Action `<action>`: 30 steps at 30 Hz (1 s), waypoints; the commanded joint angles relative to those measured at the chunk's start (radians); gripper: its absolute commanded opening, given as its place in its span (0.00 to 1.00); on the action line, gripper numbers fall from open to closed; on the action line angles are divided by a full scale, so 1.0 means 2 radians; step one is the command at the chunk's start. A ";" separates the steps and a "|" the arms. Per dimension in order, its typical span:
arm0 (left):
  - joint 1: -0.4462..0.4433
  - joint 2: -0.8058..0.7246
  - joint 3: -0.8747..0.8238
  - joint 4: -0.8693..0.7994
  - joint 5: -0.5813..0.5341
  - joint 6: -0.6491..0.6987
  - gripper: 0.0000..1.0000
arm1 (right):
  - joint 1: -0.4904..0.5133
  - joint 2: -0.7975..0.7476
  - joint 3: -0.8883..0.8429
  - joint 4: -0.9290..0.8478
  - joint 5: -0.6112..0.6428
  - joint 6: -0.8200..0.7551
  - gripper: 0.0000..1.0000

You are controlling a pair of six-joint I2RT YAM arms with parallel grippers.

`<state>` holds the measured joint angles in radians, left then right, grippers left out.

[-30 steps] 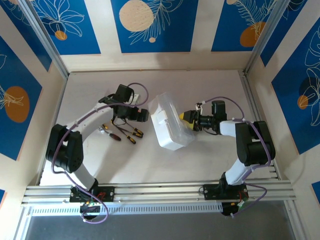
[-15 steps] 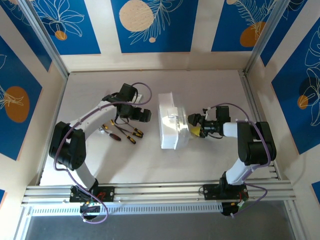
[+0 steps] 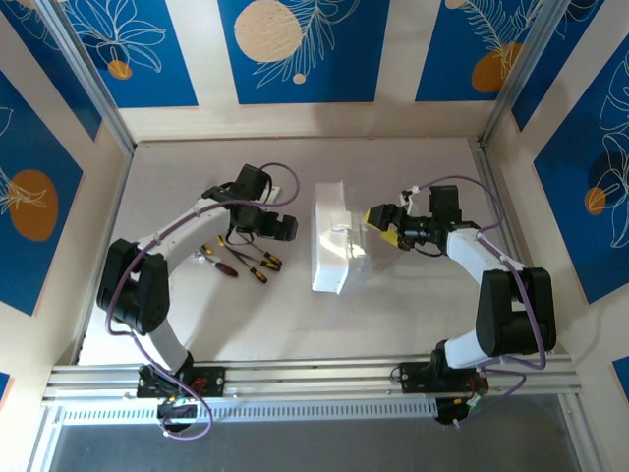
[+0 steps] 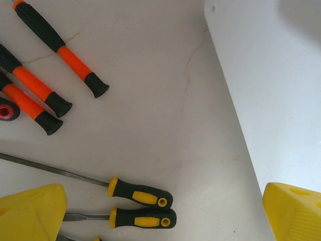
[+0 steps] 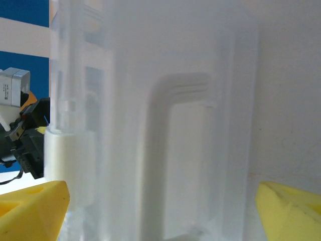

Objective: Pack the tool kit

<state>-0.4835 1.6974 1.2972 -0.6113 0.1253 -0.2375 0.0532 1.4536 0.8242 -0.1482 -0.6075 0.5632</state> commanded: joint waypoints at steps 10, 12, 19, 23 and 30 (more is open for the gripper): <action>-0.007 0.008 0.005 -0.006 -0.010 0.003 1.00 | 0.044 0.009 0.037 -0.027 -0.005 -0.007 0.94; -0.007 0.015 0.001 0.000 -0.009 0.002 1.00 | 0.048 0.007 0.045 -0.027 -0.006 -0.005 0.93; -0.010 0.048 -0.006 0.020 0.000 -0.007 1.00 | 0.063 0.003 0.074 -0.037 -0.013 -0.003 0.93; -0.015 0.065 -0.001 0.028 0.003 -0.011 1.00 | 0.073 0.003 0.088 -0.042 -0.017 0.000 0.93; -0.022 0.086 0.009 0.035 0.005 -0.014 1.00 | 0.093 0.003 0.104 -0.048 -0.018 0.006 0.93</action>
<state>-0.5121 1.8500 1.2930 -0.5556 0.1215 -0.2504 0.2241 1.4631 0.9974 -0.2199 -0.6094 0.5610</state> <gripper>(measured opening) 0.998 0.932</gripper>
